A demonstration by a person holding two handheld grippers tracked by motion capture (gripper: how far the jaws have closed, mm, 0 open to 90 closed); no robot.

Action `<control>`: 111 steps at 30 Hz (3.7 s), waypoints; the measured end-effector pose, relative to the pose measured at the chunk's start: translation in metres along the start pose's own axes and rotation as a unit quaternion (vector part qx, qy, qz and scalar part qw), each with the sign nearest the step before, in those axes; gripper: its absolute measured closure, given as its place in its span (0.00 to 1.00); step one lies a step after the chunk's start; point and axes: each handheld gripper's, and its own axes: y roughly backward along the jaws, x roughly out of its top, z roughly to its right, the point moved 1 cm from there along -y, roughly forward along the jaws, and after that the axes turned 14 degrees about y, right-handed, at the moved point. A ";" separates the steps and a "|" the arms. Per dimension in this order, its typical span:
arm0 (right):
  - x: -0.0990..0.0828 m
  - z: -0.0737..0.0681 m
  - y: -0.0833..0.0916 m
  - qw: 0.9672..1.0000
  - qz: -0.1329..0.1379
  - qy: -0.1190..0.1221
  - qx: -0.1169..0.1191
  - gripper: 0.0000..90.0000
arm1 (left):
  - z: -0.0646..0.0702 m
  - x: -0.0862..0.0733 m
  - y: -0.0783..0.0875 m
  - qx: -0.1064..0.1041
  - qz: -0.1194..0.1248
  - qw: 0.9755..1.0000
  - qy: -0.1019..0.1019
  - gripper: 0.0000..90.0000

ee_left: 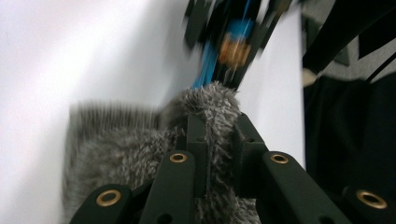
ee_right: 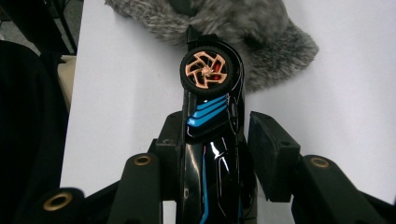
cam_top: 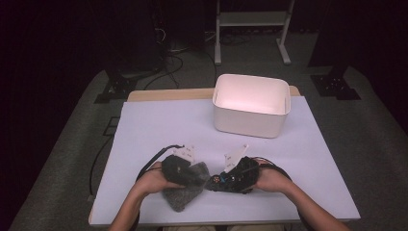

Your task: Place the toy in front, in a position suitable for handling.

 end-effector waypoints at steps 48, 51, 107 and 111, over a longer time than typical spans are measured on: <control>0.015 -0.007 0.031 0.990 0.134 0.003 -0.052 0.64 | 0.062 0.078 0.046 -0.005 0.047 0.993 -0.107 0.90; 0.011 -0.007 0.031 0.989 0.139 -0.003 -0.054 0.63 | 0.060 0.075 0.046 -0.003 0.048 0.993 -0.104 0.90; 0.002 -0.012 0.022 0.985 0.159 -0.004 -0.069 0.66 | 0.066 0.083 0.050 -0.013 0.043 0.992 -0.114 0.88; -0.003 -0.011 0.025 0.984 0.163 -0.014 -0.065 0.71 | 0.057 0.071 0.055 -0.010 0.053 0.994 -0.100 0.88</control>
